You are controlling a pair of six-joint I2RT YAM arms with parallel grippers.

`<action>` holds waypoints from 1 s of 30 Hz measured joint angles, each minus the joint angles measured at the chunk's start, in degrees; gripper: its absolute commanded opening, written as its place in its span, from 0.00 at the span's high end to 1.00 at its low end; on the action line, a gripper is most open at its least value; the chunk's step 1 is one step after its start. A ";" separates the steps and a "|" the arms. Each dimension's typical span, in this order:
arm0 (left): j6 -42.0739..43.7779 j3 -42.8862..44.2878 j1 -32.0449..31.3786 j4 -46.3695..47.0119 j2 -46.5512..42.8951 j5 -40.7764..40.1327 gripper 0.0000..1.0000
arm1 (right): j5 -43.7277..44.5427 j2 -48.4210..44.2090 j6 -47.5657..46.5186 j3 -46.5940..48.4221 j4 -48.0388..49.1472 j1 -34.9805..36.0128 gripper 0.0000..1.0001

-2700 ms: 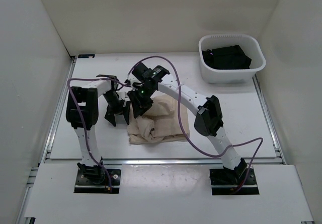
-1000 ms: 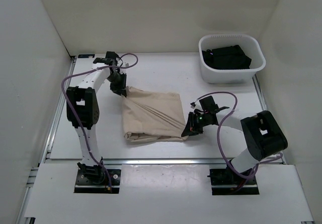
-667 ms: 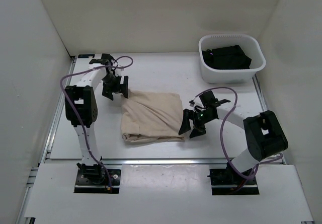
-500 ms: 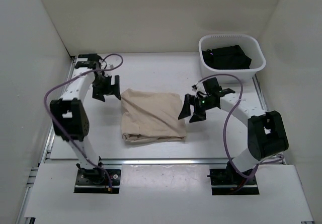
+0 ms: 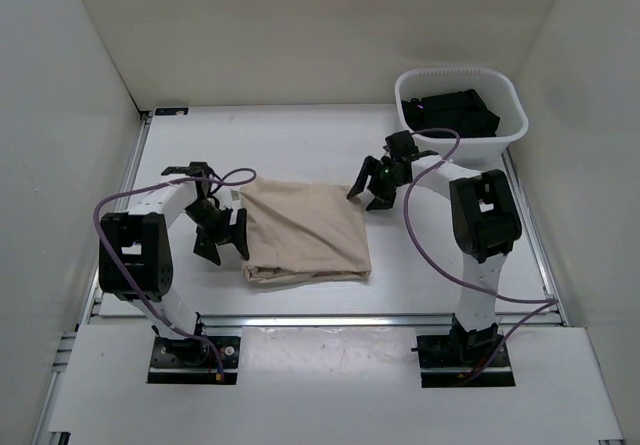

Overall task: Fold and stack the trousers
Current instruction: Fold the trousers

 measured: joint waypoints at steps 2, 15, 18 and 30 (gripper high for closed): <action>-0.17 0.00 -0.17 0.63 0.44 1.14 0.31 | 0.81 0.81 2.16 0.20 2.36 -0.02 0.52; -0.04 -9.46 -4.96 5.51 2.27 2.60 0.86 | 8.02 -1.73 19.87 -9.22 13.05 -0.83 1.00; -0.11 -10.75 -4.96 6.86 1.70 0.83 0.86 | 10.19 -3.52 22.45 -10.93 13.27 -1.46 1.00; 0.11 -4.46 -4.31 1.53 -2.89 -3.39 0.20 | 9.51 -5.57 10.99 -5.38 9.25 -2.45 0.25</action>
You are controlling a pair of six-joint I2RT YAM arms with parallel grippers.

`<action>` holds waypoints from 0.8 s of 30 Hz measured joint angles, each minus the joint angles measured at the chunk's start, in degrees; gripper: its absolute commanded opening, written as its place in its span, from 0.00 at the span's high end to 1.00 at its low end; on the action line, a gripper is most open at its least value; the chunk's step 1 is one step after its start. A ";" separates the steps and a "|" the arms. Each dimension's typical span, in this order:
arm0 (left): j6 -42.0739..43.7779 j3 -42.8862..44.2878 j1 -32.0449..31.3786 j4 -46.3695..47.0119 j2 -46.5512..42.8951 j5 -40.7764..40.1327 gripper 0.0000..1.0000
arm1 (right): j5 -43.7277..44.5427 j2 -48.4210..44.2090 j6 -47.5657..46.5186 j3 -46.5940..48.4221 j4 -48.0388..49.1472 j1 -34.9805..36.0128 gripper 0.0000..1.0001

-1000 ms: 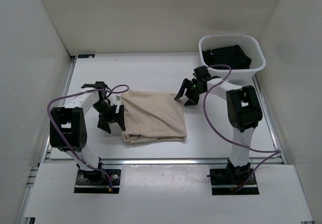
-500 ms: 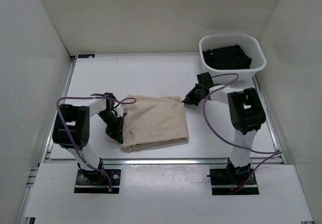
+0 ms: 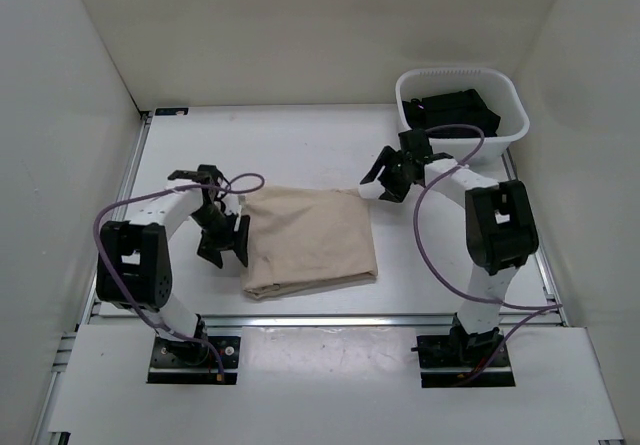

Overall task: Fold and stack the trousers
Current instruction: Fold the trousers

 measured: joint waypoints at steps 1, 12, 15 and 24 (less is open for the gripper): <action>0.02 1.84 0.44 -1.05 -0.57 -0.07 0.20 | 0.96 -1.55 -2.34 0.28 -2.71 0.20 0.25; 0.04 31.26 3.34 1.60 7.19 5.40 0.51 | 10.25 -23.80 -16.11 -3.02 -16.87 14.21 1.00; -0.02 34.01 2.43 3.72 16.35 6.71 0.59 | 6.99 -23.82 -17.14 -10.54 -16.35 16.85 1.00; 0.02 35.45 1.55 5.90 28.02 2.64 0.65 | 1.81 -23.69 -16.90 -25.57 -15.30 16.74 1.00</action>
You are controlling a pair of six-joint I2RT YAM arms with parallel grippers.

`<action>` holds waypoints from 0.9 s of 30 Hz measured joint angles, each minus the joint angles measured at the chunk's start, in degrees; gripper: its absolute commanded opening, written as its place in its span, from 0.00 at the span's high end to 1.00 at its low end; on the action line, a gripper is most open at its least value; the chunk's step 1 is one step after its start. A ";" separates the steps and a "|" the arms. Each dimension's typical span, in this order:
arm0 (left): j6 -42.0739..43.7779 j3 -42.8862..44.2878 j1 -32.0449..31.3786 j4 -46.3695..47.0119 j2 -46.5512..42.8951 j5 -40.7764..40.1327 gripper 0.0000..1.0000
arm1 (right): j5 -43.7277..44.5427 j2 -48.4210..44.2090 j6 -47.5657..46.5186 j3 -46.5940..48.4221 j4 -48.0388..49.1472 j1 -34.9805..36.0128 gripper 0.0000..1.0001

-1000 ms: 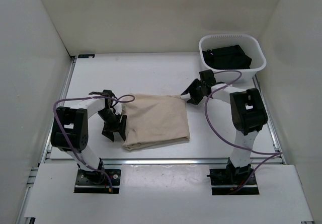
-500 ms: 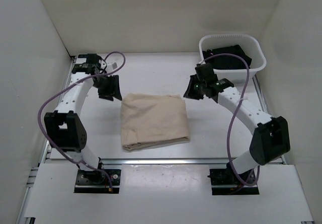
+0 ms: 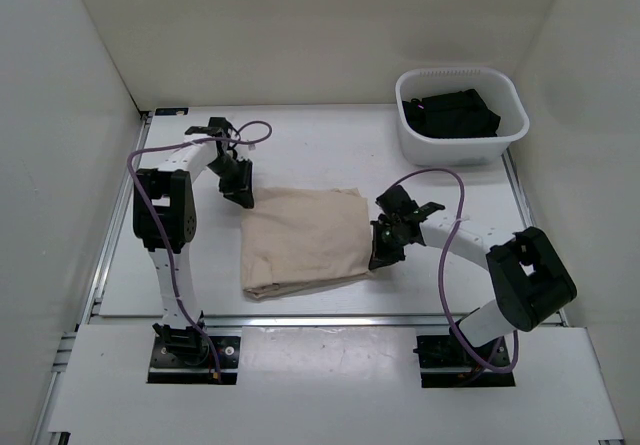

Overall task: Fold and stack the trousers
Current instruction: Fold the trousers

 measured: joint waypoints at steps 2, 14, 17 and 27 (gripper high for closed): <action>0.02 1.25 -0.02 0.39 0.00 -0.70 0.65 | -0.68 0.55 -0.02 0.00 1.33 0.00 1.00; 0.07 3.48 0.00 2.67 1.68 -4.24 0.54 | -2.34 1.49 -0.76 0.00 2.58 -0.04 1.00; 0.35 4.59 0.02 2.23 1.88 -5.20 0.29 | -2.08 1.18 -2.25 1.03 -0.09 -0.04 0.32; 0.31 6.01 8.66 1.62 -17.22 -19.10 0.00 | 4.44 -7.34 -12.87 26.67 -22.51 -12.87 0.01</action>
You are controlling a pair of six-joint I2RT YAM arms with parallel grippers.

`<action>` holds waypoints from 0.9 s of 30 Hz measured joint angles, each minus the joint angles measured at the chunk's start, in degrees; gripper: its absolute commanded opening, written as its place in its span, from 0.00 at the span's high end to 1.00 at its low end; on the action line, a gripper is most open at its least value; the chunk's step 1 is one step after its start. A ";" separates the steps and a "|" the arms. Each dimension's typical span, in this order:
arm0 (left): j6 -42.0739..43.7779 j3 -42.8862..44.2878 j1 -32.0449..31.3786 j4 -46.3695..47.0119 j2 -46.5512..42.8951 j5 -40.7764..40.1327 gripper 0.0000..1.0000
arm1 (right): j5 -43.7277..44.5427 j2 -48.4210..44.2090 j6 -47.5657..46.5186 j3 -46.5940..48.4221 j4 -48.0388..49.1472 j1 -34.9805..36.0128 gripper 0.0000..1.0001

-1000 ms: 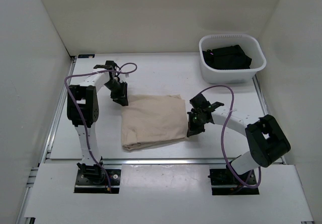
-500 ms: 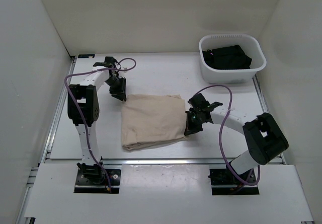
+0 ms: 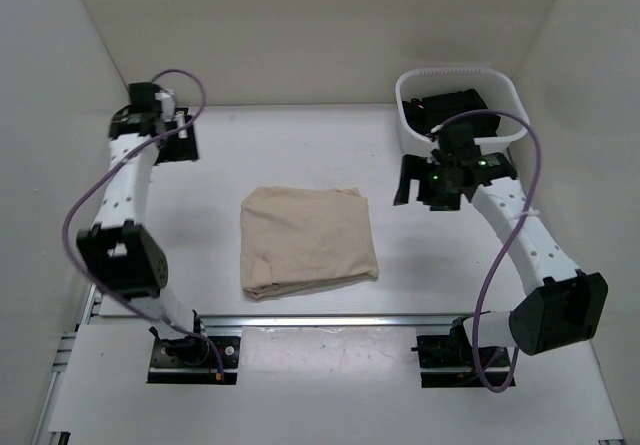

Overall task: Fold and stack the trousers
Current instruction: Fold the trousers

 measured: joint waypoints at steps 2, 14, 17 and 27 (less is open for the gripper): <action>-0.04 -4.94 4.42 1.25 -8.87 -5.51 0.00 | 1.81 -1.92 -0.85 0.76 -2.51 -4.66 0.01; -0.02 -36.89 17.88 -1.46 -29.83 -11.76 0.00 | 5.99 -4.02 -1.53 -1.09 -10.38 -10.38 0.01; -0.04 -36.94 18.29 -1.03 -31.50 -10.91 0.00 | 6.08 -4.68 -1.70 -1.36 -10.25 -10.38 0.01; -0.04 -36.94 18.60 -0.35 -34.58 -9.99 0.00 | 7.10 -9.20 -1.92 -5.51 -10.36 -10.38 0.01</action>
